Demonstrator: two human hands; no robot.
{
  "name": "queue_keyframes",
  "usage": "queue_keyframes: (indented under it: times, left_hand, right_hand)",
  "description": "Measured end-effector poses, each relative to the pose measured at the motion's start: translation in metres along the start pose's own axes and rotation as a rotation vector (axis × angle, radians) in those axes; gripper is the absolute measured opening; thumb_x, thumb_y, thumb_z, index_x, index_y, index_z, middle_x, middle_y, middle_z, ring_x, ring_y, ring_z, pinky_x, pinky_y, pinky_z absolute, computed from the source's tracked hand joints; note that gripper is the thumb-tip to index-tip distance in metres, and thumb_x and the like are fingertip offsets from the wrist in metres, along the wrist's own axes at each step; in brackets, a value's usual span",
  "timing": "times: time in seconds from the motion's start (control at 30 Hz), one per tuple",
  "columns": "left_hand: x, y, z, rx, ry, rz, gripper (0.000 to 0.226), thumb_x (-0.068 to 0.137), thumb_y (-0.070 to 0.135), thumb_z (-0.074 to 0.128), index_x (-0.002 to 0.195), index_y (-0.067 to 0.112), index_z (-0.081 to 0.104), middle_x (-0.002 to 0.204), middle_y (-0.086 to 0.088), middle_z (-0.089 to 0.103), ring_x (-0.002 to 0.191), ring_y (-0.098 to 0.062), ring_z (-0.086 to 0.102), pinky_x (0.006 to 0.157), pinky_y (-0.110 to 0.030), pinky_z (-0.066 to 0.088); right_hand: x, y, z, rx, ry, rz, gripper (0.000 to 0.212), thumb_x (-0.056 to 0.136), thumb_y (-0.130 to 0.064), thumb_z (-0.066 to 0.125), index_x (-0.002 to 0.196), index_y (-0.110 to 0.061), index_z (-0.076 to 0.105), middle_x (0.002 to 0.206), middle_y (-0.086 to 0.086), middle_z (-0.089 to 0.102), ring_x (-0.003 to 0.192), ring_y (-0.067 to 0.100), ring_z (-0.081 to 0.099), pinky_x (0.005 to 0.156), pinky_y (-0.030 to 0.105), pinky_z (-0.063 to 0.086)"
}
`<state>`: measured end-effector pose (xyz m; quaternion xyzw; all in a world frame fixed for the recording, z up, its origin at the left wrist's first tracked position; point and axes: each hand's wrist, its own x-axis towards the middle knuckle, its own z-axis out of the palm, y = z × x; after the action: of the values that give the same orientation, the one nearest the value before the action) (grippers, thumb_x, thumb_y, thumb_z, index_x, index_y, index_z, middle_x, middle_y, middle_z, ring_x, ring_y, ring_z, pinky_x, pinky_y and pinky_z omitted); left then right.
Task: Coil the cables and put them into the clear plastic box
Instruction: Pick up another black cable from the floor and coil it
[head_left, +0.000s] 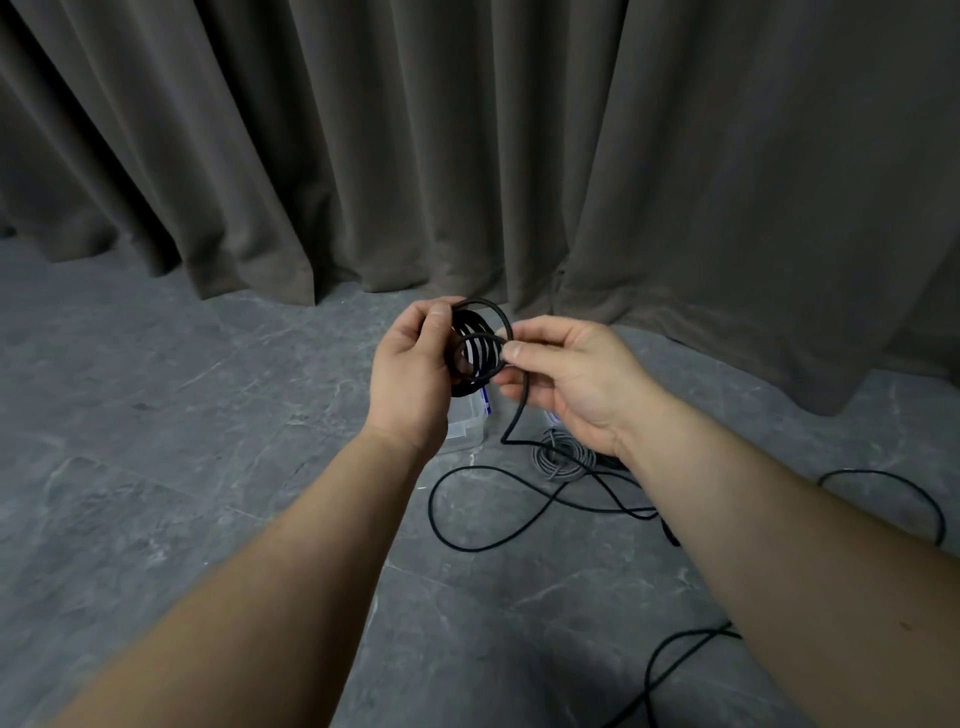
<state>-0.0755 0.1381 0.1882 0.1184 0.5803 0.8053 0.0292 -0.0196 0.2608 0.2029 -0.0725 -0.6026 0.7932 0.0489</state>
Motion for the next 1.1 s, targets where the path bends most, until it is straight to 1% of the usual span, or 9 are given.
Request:
queue_keyframes:
  times: [0.13,0.3,0.37,0.53,0.63,0.7,0.87,1.0,1.1]
  left_hand:
    - [0.0,0.0,0.0,-0.016,-0.025,-0.014,0.022,0.103,0.016,0.041,0.093,0.012,0.061,0.05,0.005,0.046,0.048,-0.009,0.041,0.051,-0.024,0.04]
    - [-0.003,0.005,0.006,-0.046,-0.065,-0.059,0.023,0.103,0.013,0.039,0.093,0.009,0.059,0.043,0.01,0.044,0.039,-0.001,0.035,0.048,-0.018,0.035]
    - [-0.003,0.005,0.007,-0.043,-0.063,-0.063,0.023,0.103,0.012,0.039,0.091,0.01,0.059,0.042,0.009,0.043,0.038,-0.001,0.035,0.05,-0.02,0.033]
    - [0.0,0.008,0.001,-0.063,-0.042,-0.05,0.019,0.101,0.009,0.042,0.092,0.008,0.058,0.046,0.012,0.041,0.043,-0.003,0.031,0.051,-0.022,0.031]
    - [-0.002,0.008,0.001,-0.036,-0.055,-0.044,0.019,0.101,0.008,0.043,0.089,0.01,0.058,0.044,0.013,0.039,0.042,-0.003,0.03,0.052,-0.023,0.029]
    - [-0.005,0.006,0.003,-0.011,-0.074,-0.047,0.021,0.101,0.008,0.044,0.086,0.011,0.058,0.044,0.012,0.036,0.04,-0.003,0.03,0.049,-0.022,0.031]
    - [-0.007,0.004,0.008,-0.042,-0.126,-0.086,0.025,0.102,0.014,0.041,0.086,0.011,0.06,0.045,0.008,0.031,0.04,-0.005,0.025,0.047,-0.021,0.033]
    - [-0.009,0.004,0.012,-0.054,-0.16,-0.101,0.03,0.105,0.016,0.036,0.088,0.008,0.059,0.045,0.006,0.03,0.04,-0.007,0.024,0.049,-0.022,0.033]
    - [-0.01,0.003,0.013,-0.063,-0.174,-0.105,0.031,0.105,0.016,0.035,0.088,0.008,0.059,0.045,0.005,0.029,0.04,-0.008,0.023,0.05,-0.024,0.03]
  right_hand:
    - [0.0,0.004,0.005,-0.068,-0.012,-0.01,0.016,0.089,0.003,0.057,0.088,-0.012,0.063,0.078,0.006,0.066,0.066,0.011,0.063,0.066,0.025,0.051]
    - [0.004,0.006,0.009,-0.241,0.113,-0.117,0.027,0.083,0.006,0.062,0.081,-0.019,0.052,0.072,0.002,0.062,0.058,0.009,0.055,0.05,0.017,0.04]
    - [0.008,0.009,0.009,-0.354,0.127,-0.146,0.029,0.08,0.005,0.062,0.081,-0.022,0.05,0.073,0.005,0.059,0.057,0.009,0.051,0.051,0.02,0.038]
    - [0.007,0.006,0.004,-0.668,0.099,-0.134,0.033,0.08,-0.011,0.061,0.106,-0.025,0.048,0.07,-0.003,0.057,0.064,0.019,0.055,0.062,0.032,0.042]
    - [-0.003,0.01,0.006,-1.14,0.287,-0.536,0.039,0.086,-0.021,0.058,0.124,-0.03,0.051,0.083,-0.006,0.061,0.071,0.02,0.058,0.062,0.031,0.046]
    - [-0.003,0.017,0.005,-1.277,0.374,-0.826,0.031,0.086,-0.025,0.055,0.116,-0.023,0.064,0.084,0.0,0.064,0.067,0.026,0.061,0.054,0.033,0.05]
    - [0.005,0.02,-0.002,-1.277,0.447,-1.007,0.024,0.082,-0.028,0.056,0.089,-0.013,0.073,0.072,0.004,0.063,0.065,0.026,0.062,0.053,0.03,0.051]
    - [0.006,0.018,-0.002,-1.172,0.486,-0.928,0.023,0.082,-0.029,0.061,0.069,-0.01,0.065,0.059,0.003,0.061,0.053,0.026,0.058,0.048,0.029,0.047]
    - [0.004,0.019,-0.002,-1.033,0.501,-0.8,0.024,0.082,-0.028,0.066,0.067,-0.01,0.064,0.056,0.001,0.062,0.052,0.027,0.059,0.05,0.034,0.048]
